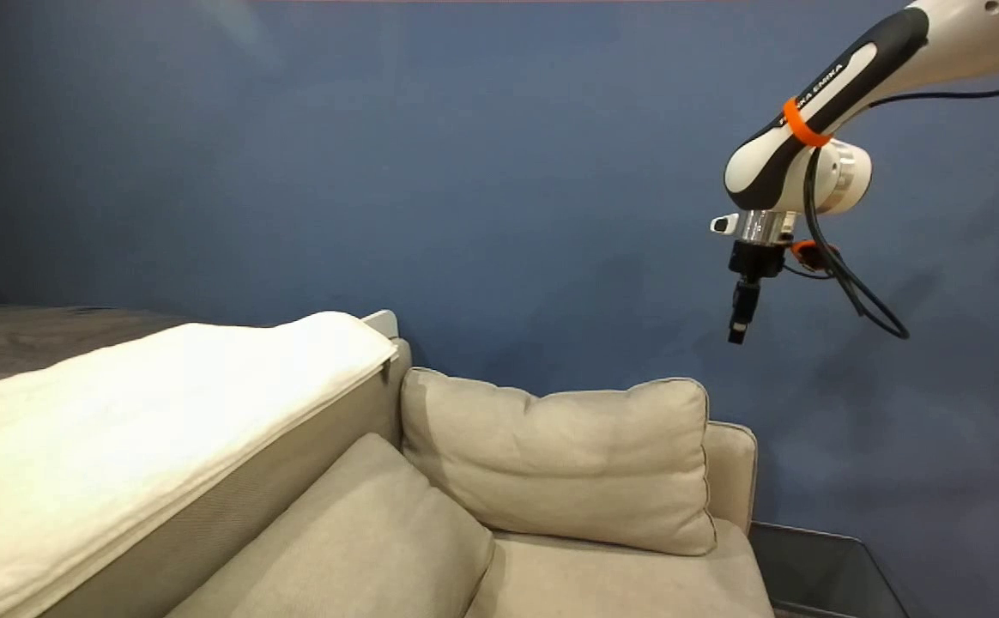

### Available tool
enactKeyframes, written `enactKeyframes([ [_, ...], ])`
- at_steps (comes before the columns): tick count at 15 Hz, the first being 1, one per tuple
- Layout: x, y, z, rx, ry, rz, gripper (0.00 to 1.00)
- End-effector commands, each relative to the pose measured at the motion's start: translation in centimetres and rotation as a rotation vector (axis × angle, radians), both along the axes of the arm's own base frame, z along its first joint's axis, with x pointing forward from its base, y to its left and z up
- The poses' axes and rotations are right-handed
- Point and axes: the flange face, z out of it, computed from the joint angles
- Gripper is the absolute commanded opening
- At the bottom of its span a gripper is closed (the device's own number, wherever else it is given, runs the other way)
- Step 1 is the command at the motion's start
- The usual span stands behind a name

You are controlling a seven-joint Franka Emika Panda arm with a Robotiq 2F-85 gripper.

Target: Move the pillow on the right to the left

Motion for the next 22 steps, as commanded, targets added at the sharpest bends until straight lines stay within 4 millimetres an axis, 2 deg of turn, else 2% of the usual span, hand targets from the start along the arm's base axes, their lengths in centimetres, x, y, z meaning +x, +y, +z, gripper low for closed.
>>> enactKeyframes([
  [1, 2.0, -0.9, -1.3, 0.015, -0.003, 0.011, 1.0],
  [11, 9.0, -6.0, -8.4, 0.109, -0.057, 0.024, 1.0],
  [15, 11.4, -6.7, -11.8, 0.123, -0.075, 0.023, 1.0],
  [19, 13.2, -6.1, -14.9, 0.15, -0.078, 0.028, 1.0],
  [22, 14.4, -5.9, -16.5, 0.123, -0.128, 0.026, 1.0],
])
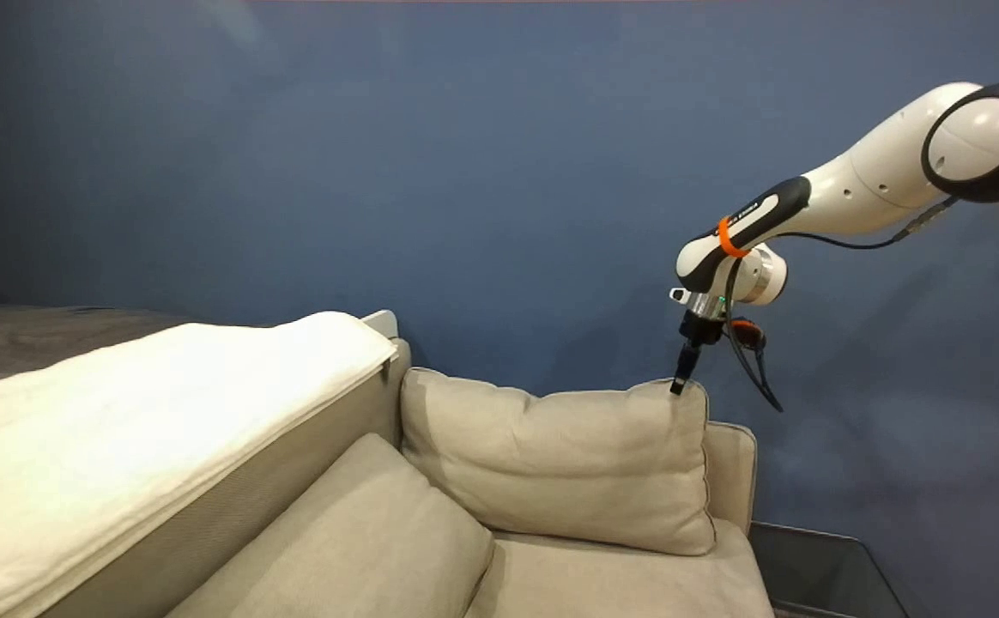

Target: Move the pillow on the right to the left

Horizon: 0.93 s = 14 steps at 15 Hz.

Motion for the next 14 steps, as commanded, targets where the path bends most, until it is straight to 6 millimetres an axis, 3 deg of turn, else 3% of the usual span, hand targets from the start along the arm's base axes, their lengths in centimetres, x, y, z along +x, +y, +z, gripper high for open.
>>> enactKeyframes([
  [1, 2.1, -0.3, -1.6, -0.015, -0.058, -0.003, 1.0],
  [6, 2.0, -0.1, -3.7, -0.01, 0.031, 0.034, 1.0],
  [7, 1.9, 0.0, -3.7, 0.001, 0.057, 0.042, 0.75],
  [9, 1.9, 0.1, -3.3, 0.008, 0.092, 0.058, 0.68],
  [14, 2.4, -0.2, -2.5, -0.031, 0.116, 0.044, 0.34],
])
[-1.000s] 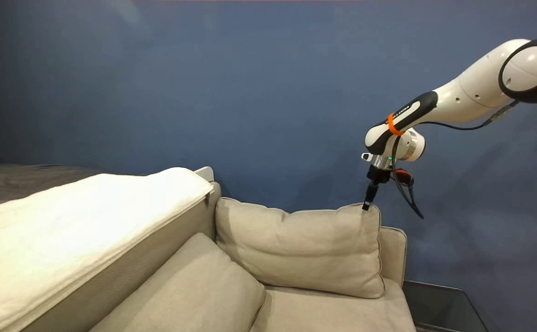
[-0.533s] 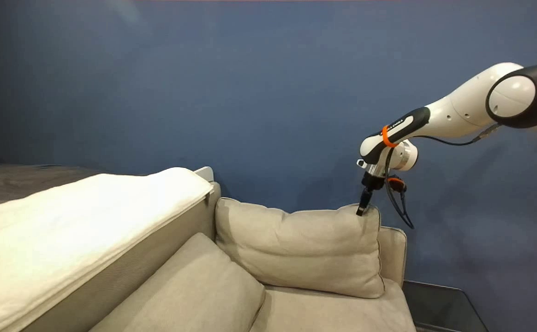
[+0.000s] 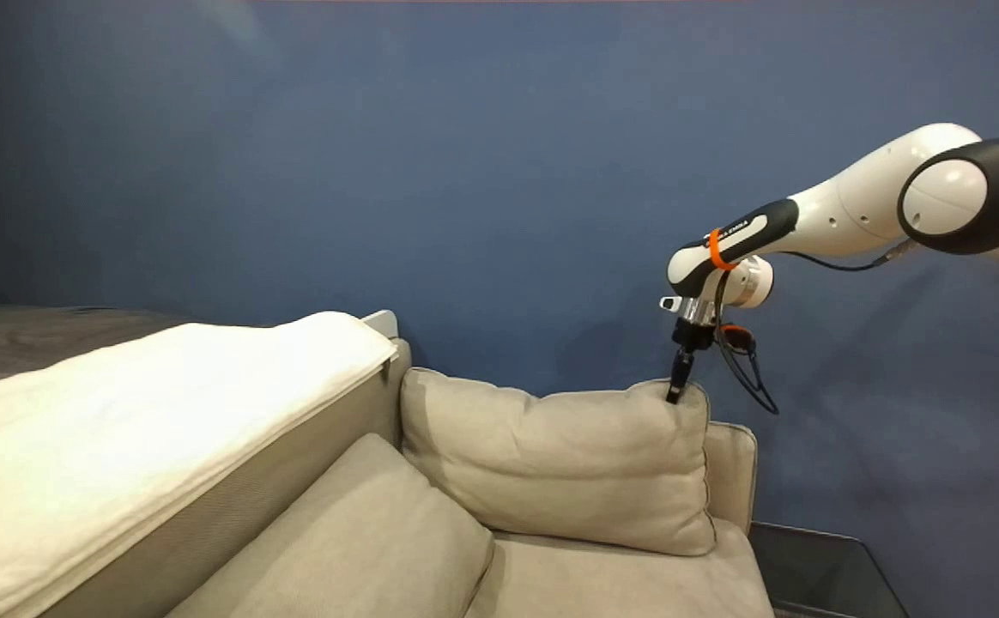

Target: Move the pillow on the right to the left

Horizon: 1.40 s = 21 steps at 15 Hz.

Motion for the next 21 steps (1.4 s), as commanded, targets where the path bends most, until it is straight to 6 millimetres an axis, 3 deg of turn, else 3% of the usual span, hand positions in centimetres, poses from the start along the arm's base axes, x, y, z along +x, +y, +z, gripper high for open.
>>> enactKeyframes([
  [1, 0.4, 0.0, -0.9, -0.047, 0.045, -0.024, 0.27],
  [5, 0.6, 0.5, -0.8, -0.062, 0.057, -0.066, 0.03],
  [6, 0.5, 0.7, -0.3, -0.059, 0.063, -0.068, 0.01],
  [13, -1.2, 1.1, 5.8, -0.074, 0.058, -0.068, 0.03],
  [21, -4.7, 4.3, 10.8, -0.07, 0.036, -0.033, 0.03],
])
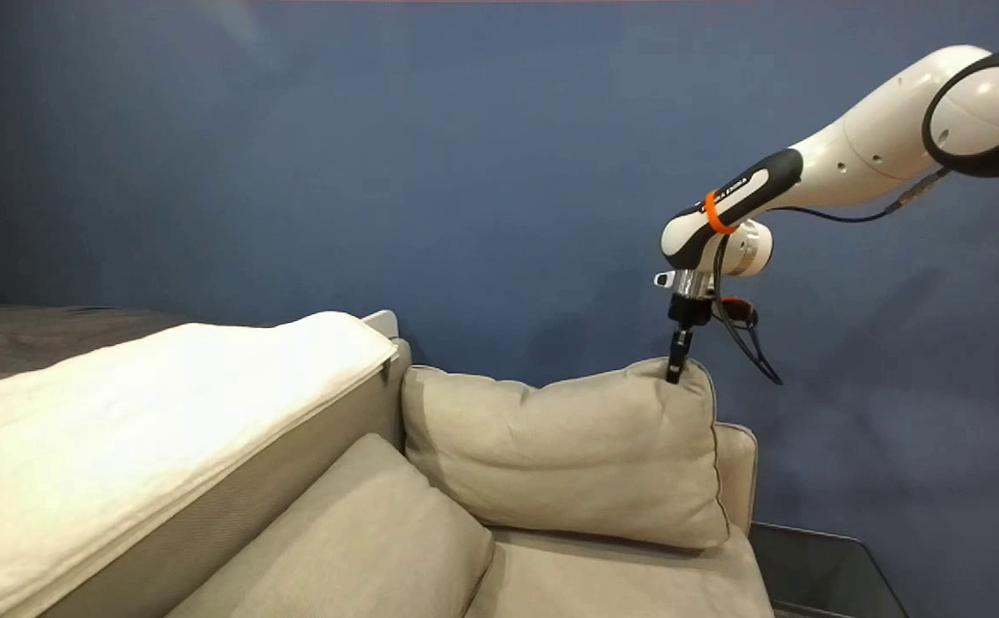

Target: Move the pillow on the right to the left

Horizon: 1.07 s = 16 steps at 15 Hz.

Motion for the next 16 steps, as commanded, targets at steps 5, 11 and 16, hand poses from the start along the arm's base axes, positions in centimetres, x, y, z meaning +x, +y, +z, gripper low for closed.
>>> enactKeyframes([
  [5, -6.4, -0.2, 7.1, -0.049, -0.069, -0.05, 0.03],
  [11, -13.9, -3.1, 8.2, -0.049, -0.039, -0.138, 0.03],
  [16, -21.5, -6.3, 9.0, -0.042, 0.028, -0.209, 0.03],
])
